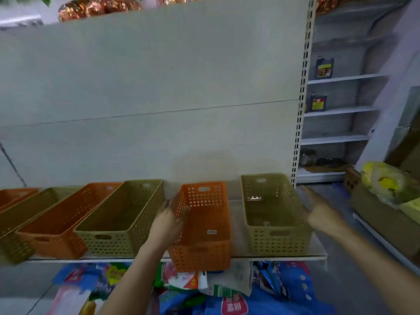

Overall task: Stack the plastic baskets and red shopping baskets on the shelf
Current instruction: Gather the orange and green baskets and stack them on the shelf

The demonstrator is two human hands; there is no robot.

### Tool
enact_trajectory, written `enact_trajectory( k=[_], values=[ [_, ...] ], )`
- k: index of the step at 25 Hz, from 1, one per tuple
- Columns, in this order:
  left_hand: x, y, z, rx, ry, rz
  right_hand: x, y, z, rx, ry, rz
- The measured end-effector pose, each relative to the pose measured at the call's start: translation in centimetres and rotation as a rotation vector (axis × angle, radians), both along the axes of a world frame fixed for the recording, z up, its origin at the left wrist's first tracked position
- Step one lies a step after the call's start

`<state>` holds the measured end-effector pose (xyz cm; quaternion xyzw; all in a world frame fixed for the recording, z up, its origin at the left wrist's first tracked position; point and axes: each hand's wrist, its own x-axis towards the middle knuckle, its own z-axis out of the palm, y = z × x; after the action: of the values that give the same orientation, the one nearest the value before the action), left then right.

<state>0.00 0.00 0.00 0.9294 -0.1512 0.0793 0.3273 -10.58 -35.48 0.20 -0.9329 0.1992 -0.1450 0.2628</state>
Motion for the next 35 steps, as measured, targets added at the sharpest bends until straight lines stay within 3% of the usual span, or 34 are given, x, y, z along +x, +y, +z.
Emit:
enact_trajectory(
  k=[4,6,13,22,28,35],
  values=[
    [4.0,0.3,-1.4,0.126,0.232,0.072,3.4,-1.4,-1.2,0.199,0.154,-0.047],
    [4.8,0.7,-2.2,0.043,0.273,0.089,4.1,-1.7,-1.6,0.232,0.150,-0.020],
    [3.8,0.8,-2.4,-0.106,0.217,0.137,3.7,-1.4,-2.6,0.167,0.097,-0.003],
    [-8.0,3.5,-1.8,-0.164,0.137,0.245,-5.5,2.5,-2.9,0.173,0.010,-0.064],
    [-19.4,8.1,-2.9,-0.303,0.076,0.283,-12.7,7.6,-3.2,0.192,-0.046,0.063],
    [-23.7,16.7,-4.0,-0.354,0.074,0.416,-14.9,14.6,-2.6,0.212,-0.095,0.179]
  ],
)
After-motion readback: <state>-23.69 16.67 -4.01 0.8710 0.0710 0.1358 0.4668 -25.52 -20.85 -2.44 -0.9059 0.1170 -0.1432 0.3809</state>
